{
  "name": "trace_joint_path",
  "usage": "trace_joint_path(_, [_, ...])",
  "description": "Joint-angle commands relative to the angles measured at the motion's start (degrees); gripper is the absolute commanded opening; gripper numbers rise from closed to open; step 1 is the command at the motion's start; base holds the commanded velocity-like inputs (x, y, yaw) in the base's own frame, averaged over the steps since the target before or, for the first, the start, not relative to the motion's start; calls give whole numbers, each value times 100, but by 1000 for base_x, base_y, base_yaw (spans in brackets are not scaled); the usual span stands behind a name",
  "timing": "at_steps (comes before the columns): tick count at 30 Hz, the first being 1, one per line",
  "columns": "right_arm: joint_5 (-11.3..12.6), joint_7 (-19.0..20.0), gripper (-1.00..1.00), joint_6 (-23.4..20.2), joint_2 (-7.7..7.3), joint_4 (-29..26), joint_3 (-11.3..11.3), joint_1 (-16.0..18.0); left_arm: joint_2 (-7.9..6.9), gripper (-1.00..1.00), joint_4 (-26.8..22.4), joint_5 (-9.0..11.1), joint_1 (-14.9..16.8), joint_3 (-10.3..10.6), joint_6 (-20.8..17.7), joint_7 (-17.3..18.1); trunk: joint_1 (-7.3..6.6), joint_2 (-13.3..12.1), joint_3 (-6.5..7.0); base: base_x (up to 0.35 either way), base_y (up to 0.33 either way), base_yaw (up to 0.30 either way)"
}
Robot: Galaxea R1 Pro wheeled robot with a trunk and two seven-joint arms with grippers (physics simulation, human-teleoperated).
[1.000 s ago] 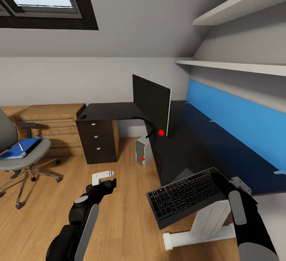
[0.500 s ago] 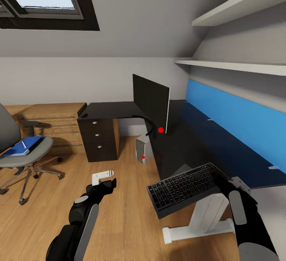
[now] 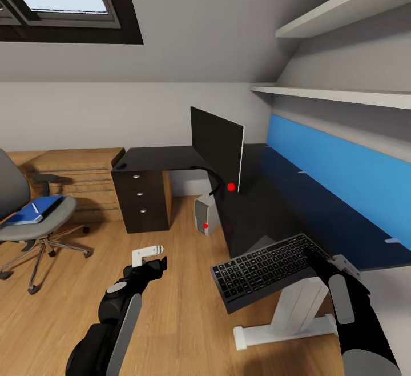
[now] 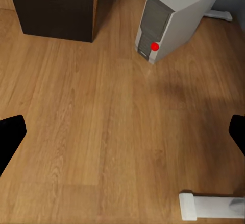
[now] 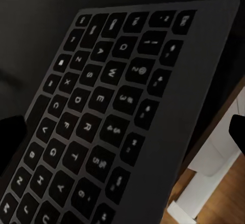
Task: In the bedroom, organize the workspace by keeping the computer under the desk, ensuring the monitor is on the desk, placing the keyboard on the desk next to the monitor, placing the mouse on the desk next to the keyboard, moving the folder from the swivel chair onto the desk next to the mouse, stacking the notebook on top of the folder with the pen on top of the notebook, and positioning the swivel chair next to the desk.
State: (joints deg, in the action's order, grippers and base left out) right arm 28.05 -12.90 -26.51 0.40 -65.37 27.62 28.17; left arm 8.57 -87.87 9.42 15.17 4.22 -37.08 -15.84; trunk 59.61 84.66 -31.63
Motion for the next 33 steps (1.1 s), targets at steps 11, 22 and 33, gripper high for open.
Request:
trace_joint_path(11, [63, -37, 100, -21, 4, -10, 6, 5, 5, 100, -6, 60, 4, 1, -19, -54, 66, 124, -60, 0, 0, 0])
trace_joint_path(22, [61, -37, 100, -21, 4, -10, 7, 5, -2, 100, 5, 60, 4, 8, -19, -50, 66, 124, -60, 42, 0, 0])
trace_joint_path(33, [60, -37, 100, -21, 4, -10, 6, 5, -2, 100, 6, 60, 4, 8, -19, -51, 66, 124, -60, 8, 0, 0])
